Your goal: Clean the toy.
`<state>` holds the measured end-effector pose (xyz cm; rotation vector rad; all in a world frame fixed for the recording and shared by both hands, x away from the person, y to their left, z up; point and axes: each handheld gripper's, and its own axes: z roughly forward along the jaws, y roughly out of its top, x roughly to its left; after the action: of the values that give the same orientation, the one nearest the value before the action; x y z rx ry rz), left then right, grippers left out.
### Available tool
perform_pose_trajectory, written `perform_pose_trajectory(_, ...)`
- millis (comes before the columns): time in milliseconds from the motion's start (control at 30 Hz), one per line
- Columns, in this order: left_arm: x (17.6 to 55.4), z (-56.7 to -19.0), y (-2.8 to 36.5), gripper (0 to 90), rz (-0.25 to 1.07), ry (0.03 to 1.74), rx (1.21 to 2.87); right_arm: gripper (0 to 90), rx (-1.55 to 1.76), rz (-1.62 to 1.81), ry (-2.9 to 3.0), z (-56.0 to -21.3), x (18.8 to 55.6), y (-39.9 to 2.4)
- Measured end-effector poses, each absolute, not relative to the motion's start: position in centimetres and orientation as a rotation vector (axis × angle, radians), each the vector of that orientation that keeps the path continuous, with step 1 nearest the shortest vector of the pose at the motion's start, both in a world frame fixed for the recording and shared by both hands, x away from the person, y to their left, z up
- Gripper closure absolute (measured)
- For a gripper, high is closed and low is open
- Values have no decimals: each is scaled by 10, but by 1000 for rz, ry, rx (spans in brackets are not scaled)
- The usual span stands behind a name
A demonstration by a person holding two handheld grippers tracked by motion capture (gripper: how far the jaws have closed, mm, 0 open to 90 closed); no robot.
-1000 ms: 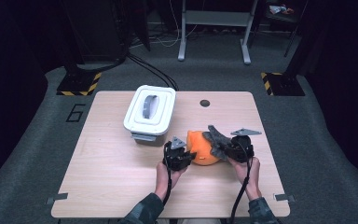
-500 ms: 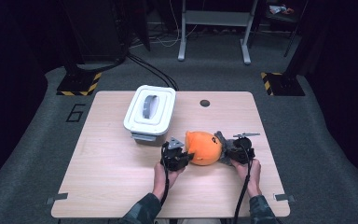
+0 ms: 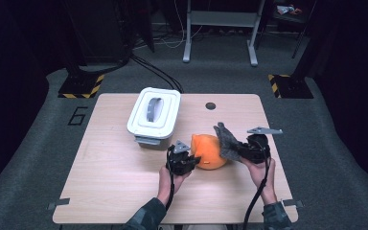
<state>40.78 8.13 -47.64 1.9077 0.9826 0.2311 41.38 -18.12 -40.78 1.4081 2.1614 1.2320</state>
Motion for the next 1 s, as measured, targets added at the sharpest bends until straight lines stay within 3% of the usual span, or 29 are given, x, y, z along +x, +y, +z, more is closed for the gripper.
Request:
perform_pose_trajectory(400,409,-473,76,811,246,953,1944,793,1244,1075,2299,-421,425,-111)
perform_pose_trajectory(1000,410,-477,78,811,226,971,1919,791,1393,1023,2184,-440,426,-165)
